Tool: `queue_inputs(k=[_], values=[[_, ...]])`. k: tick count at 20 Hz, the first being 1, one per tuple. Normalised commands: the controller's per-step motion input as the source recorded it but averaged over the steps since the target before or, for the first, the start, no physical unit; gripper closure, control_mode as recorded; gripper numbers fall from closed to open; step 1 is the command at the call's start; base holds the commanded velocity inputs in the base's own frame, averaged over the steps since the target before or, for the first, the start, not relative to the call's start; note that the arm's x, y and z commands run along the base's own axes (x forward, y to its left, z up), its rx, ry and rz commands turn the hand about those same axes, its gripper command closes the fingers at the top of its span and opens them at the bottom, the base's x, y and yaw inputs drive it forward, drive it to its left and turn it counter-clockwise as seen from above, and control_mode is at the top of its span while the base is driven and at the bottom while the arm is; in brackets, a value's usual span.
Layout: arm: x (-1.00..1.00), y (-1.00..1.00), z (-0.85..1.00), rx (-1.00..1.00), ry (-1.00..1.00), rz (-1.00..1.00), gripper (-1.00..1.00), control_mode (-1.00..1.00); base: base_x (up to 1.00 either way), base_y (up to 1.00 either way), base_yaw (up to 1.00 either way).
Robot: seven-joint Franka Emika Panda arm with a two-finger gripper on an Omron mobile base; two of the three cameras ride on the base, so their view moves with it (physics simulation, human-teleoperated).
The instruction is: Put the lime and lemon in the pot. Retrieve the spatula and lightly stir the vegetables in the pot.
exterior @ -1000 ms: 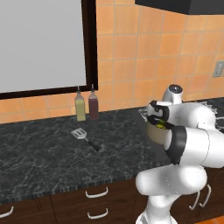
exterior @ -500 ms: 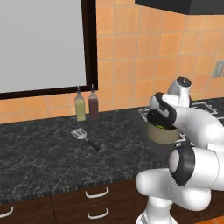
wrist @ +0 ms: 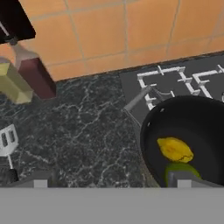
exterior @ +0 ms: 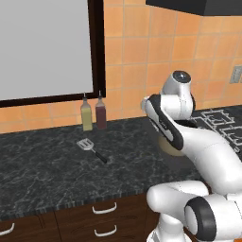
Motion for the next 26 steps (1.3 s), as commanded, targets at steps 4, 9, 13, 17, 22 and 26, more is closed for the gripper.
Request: queue_inputs(k=[4,9,13,17,22,26], values=[[-0.01,0.64,0.02,-0.33,0.04,0.65,-1.0,-1.0,0.0,0.0,0.0],[0.0,0.2,0.0,-0.37,0.0,0.77,-1.0,-1.0,0.0,0.0,0.0],[0.0,0.19,0.0,-0.43,-0.03,0.77,-1.0,-1.0,0.0,0.0,0.0],[0.0,0.24,-0.09,-0.58,-0.14,0.7,-1.0,-1.0,0.0,0.0,0.0],[0.03,0.22,-0.23,-0.63,-0.04,0.65,-1.0,-1.0,0.0,0.0,0.0],[0.03,0.11,-0.06,-0.42,0.18,0.67,-1.0,-1.0,0.0,0.0,0.0]])
